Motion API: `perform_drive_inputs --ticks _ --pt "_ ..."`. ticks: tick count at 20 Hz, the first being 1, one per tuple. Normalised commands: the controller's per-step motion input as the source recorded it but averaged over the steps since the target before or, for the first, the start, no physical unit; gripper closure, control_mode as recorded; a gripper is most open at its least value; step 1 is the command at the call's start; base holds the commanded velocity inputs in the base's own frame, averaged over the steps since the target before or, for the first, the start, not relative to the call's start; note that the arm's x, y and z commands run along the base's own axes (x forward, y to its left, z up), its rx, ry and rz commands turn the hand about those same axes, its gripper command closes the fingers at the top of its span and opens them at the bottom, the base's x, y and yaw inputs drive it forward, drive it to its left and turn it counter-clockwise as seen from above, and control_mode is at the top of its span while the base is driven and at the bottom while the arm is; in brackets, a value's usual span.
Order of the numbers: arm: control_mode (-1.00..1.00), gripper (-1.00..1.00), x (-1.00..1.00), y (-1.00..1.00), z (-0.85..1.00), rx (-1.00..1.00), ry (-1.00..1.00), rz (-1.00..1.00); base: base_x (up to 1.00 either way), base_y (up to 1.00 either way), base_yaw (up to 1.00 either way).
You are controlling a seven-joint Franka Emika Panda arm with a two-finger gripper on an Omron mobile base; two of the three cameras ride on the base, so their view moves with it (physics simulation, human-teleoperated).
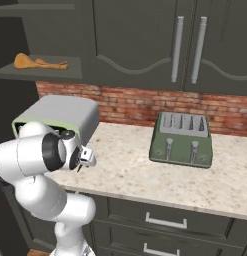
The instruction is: Organize the utensils by type. Pick up the wooden spoons from the counter and place them in the open cabinet. Then pick up the metallic utensils from the counter and place them in the open drawer.
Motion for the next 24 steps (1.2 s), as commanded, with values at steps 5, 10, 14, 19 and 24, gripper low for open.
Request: perform_drive_inputs --ticks 5,10,14,19,24 --pt "-1.0 -1.0 0.18 0.0 -0.07 0.0 0.0 0.0 0.0 0.0 0.0" --pt "-1.0 -1.0 0.15 0.0 -0.14 0.0 0.0 0.0 0.0 0.0 0.0" --pt "-1.0 -1.0 0.12 0.0 -0.2 0.0 0.0 0.0 0.0 0.0 0.0" --pt "-1.0 -1.0 0.13 0.0 -0.2 0.0 0.0 0.0 0.0 0.0 0.0" --pt "-1.0 -1.0 0.11 0.0 -0.2 0.0 0.0 0.0 0.0 0.0 0.0"
